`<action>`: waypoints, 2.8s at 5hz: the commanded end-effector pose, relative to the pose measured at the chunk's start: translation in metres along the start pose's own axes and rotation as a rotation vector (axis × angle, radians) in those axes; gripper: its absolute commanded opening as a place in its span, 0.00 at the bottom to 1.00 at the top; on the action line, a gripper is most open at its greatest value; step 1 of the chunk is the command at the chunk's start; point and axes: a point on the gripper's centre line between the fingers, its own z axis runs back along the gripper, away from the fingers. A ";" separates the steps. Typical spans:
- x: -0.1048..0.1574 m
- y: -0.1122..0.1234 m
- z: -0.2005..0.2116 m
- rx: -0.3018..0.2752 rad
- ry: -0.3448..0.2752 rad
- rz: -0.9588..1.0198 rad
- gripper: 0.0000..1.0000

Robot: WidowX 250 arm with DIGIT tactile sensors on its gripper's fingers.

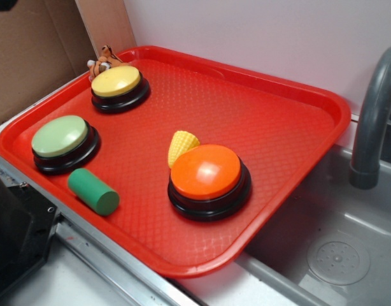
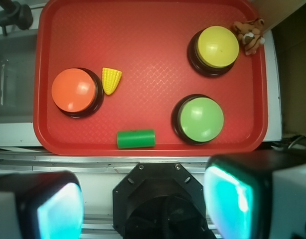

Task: Push the green button.

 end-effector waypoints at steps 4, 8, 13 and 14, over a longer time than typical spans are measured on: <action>0.027 0.054 -0.128 0.188 0.092 -0.091 1.00; 0.015 0.105 -0.210 0.124 0.173 -0.106 1.00; 0.021 0.094 -0.112 0.140 0.129 -0.042 1.00; 0.021 0.093 -0.101 0.159 0.125 -0.028 1.00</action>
